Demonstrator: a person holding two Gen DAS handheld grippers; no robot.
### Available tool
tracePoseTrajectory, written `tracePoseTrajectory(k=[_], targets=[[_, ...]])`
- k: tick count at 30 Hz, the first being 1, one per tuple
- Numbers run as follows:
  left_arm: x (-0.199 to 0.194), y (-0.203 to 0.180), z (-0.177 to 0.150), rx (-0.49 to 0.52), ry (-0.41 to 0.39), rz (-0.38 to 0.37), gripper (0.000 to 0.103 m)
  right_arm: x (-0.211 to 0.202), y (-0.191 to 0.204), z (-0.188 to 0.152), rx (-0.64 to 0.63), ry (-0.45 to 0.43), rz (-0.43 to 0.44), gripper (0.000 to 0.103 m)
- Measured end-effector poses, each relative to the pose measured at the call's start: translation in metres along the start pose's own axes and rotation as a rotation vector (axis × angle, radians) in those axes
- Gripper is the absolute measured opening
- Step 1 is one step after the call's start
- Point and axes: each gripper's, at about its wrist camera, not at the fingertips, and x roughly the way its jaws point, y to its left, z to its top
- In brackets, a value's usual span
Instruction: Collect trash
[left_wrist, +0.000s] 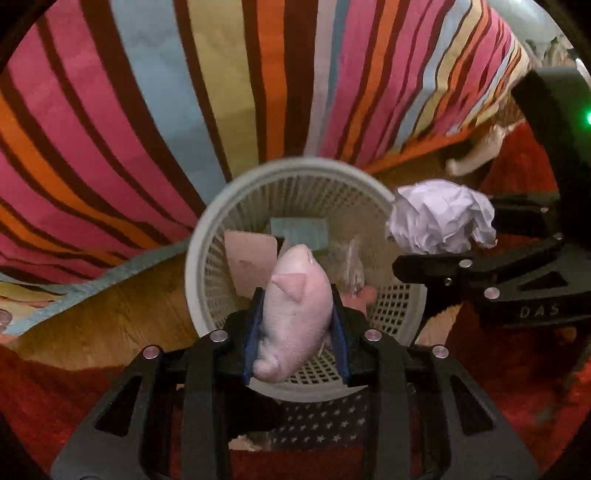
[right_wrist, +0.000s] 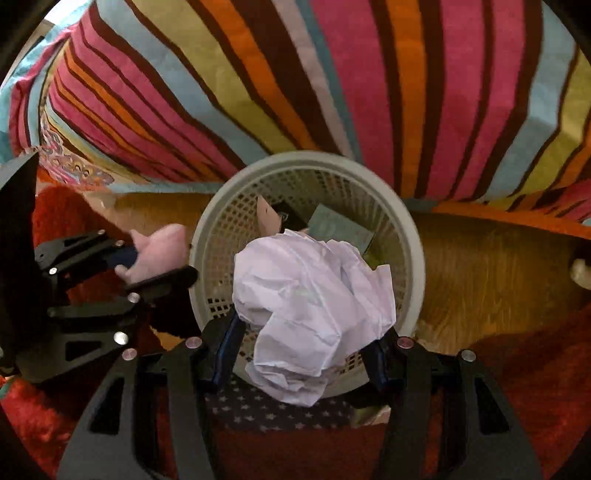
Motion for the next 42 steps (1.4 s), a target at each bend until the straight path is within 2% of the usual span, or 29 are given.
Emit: tracePoseTrajectory(k=[6,10,11,14,16,17,18,19,20,21,23,32,42], targets=[[0.007,-0.005,0.004,0.022,0.027,-0.012,0.033,0.011,0.014,-0.001,-0.071,0.002,-0.068,0.053],[0.015,-0.005,0.004,0.03,0.058,-0.019,0.033,0.017,0.015,0.0,-0.08,-0.003,-0.079,0.053],[0.016,-0.004,0.003,0.031,0.064,-0.02,0.033,0.019,0.008,-0.012,-0.079,-0.005,-0.076,0.054],[0.021,-0.005,0.002,0.029,0.079,-0.028,0.033,0.017,0.003,-0.019,-0.076,-0.005,-0.072,0.054],[0.023,-0.003,0.001,0.022,0.085,-0.03,0.036,0.017,0.002,-0.02,-0.074,-0.01,-0.062,0.056],[0.023,-0.002,0.001,0.017,0.088,-0.035,0.04,0.014,0.001,-0.021,-0.073,-0.011,-0.059,0.057],[0.024,-0.001,0.0,0.012,0.09,-0.039,0.046,0.014,0.002,-0.021,-0.072,-0.01,-0.06,0.064],[0.025,0.0,0.0,0.005,0.093,-0.039,0.048,0.015,0.002,-0.021,-0.072,-0.006,-0.062,0.071],[0.026,0.002,0.0,0.003,0.094,-0.036,0.052,0.015,0.002,-0.021,-0.071,-0.004,-0.062,0.074],[0.026,0.002,-0.001,0.001,0.093,-0.03,0.064,0.013,0.002,-0.022,-0.072,-0.005,-0.065,0.076],[0.025,0.002,0.0,-0.002,0.086,-0.018,0.074,0.013,0.004,-0.021,-0.071,-0.011,-0.071,0.076],[0.025,0.002,0.0,-0.003,0.092,-0.01,0.074,0.014,-0.006,-0.022,-0.017,-0.016,-0.075,0.079],[0.028,0.003,0.0,-0.014,0.1,-0.008,0.074,0.016,-0.007,-0.023,-0.016,-0.003,-0.081,0.079]])
